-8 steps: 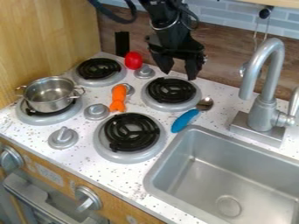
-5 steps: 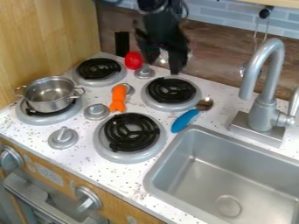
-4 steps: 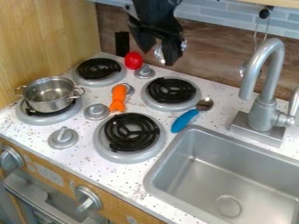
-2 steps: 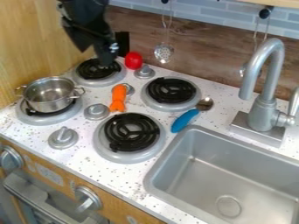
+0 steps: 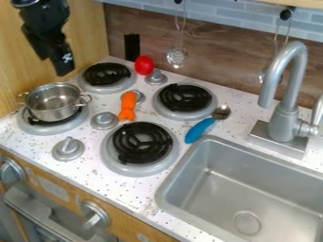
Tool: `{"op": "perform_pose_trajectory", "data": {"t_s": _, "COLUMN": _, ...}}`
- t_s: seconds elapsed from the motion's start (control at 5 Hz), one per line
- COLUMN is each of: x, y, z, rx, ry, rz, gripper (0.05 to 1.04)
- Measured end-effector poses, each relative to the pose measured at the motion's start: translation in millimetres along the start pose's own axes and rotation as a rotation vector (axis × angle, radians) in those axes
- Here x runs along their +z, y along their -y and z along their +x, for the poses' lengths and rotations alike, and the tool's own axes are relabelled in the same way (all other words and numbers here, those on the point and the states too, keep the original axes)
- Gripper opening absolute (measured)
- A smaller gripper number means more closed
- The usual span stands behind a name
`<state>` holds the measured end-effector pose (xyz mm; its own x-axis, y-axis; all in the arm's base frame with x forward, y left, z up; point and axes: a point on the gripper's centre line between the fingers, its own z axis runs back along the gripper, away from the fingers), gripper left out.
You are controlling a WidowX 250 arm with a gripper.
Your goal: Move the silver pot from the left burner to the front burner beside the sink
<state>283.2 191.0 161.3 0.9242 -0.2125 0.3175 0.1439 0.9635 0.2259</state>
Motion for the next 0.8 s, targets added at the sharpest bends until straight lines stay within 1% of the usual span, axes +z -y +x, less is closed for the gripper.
{"op": "perform_pose_trajectory", "data": {"t_s": 0.2, "x": -15, "y": -14, "z": -13, "rx": -0.083, "ry": -0.11, "rz": 0.04, "gripper": 0.989}}
{"op": "perform_pose_trajectory", "data": {"t_s": 0.4, "x": -19, "y": -18, "z": -20, "rx": -0.194, "ry": -0.144, "rz": 0.033, "gripper": 0.989}}
{"op": "perform_pose_trajectory", "data": {"t_s": 0.6, "x": -35, "y": -27, "z": -26, "rx": -0.253, "ry": -0.173, "rz": -0.031, "gripper": 0.989}}
{"op": "perform_pose_trajectory", "data": {"t_s": 0.8, "x": -52, "y": -36, "z": -32, "rx": -0.251, "ry": -0.199, "rz": -0.062, "gripper": 0.989}}
